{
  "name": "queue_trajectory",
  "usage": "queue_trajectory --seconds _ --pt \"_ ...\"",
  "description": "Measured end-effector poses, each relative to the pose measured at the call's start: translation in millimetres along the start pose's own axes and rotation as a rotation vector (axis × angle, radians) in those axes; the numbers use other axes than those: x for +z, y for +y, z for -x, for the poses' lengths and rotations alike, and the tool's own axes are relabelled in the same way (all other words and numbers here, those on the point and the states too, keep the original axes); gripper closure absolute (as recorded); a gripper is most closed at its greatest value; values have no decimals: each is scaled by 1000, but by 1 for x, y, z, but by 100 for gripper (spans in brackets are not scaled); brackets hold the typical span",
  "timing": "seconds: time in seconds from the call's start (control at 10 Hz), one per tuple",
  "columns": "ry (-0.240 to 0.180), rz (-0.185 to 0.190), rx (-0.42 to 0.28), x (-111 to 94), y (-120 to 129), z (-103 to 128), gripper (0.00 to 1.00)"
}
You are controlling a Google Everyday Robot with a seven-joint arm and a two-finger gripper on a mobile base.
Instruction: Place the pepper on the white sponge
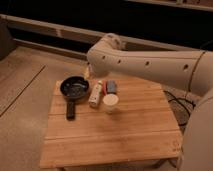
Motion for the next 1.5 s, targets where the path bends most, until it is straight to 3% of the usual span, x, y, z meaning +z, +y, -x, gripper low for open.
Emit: queue_trajectory --seconds 0.2,0.7,0.9,1.1,1.5 --pt "-5 5 58 14 -32 5 35" --pt "4 7 65 18 -31 1 35" --pt "73 -5 148 46 -53 -22 35" --pt "130 10 205 73 -61 -33 35" --pt "183 25 230 104 -74 -30 35"
